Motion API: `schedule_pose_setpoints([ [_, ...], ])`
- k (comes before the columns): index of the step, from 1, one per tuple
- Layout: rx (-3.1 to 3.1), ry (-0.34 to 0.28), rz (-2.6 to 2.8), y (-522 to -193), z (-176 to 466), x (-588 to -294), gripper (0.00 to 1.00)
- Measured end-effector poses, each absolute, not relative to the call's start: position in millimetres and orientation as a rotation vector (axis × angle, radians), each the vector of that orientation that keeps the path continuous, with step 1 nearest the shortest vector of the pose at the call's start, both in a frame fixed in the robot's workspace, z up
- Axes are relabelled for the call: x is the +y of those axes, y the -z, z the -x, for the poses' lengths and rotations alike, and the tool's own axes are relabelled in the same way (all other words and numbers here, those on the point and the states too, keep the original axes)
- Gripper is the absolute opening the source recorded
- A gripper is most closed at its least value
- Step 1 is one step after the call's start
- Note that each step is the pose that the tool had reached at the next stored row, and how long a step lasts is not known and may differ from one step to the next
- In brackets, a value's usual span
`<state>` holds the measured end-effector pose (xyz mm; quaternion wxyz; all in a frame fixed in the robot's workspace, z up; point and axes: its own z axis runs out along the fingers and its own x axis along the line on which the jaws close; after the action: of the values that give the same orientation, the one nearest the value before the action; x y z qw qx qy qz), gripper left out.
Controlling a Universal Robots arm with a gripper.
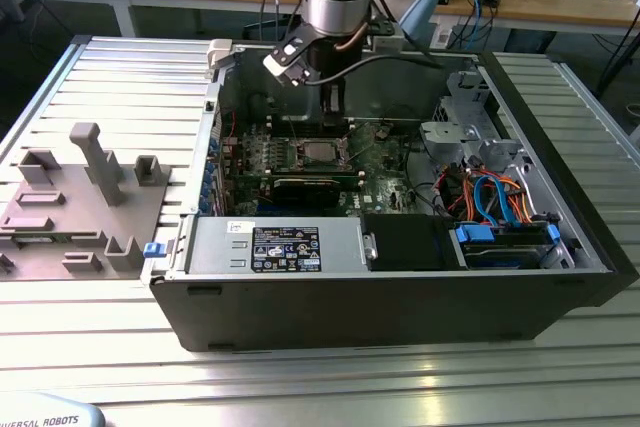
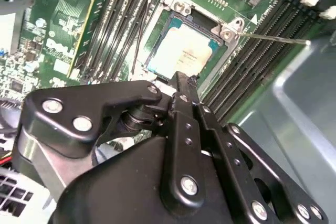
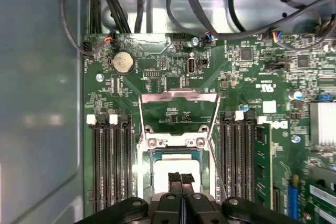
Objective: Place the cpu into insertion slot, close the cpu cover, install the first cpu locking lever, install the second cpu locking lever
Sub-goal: 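Close the cpu cover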
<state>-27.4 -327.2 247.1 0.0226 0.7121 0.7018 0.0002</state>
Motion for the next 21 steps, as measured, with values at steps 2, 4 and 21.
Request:
schedule_pose_setpoints([
  [2,2.173,-0.001,-2.205,-253,27,-327,0.11],
  [4,2.174,-0.001,-2.205,-260,27,-327,0.11],
  [21,2.174,-0.001,-2.205,-280,27,-327,0.11],
])
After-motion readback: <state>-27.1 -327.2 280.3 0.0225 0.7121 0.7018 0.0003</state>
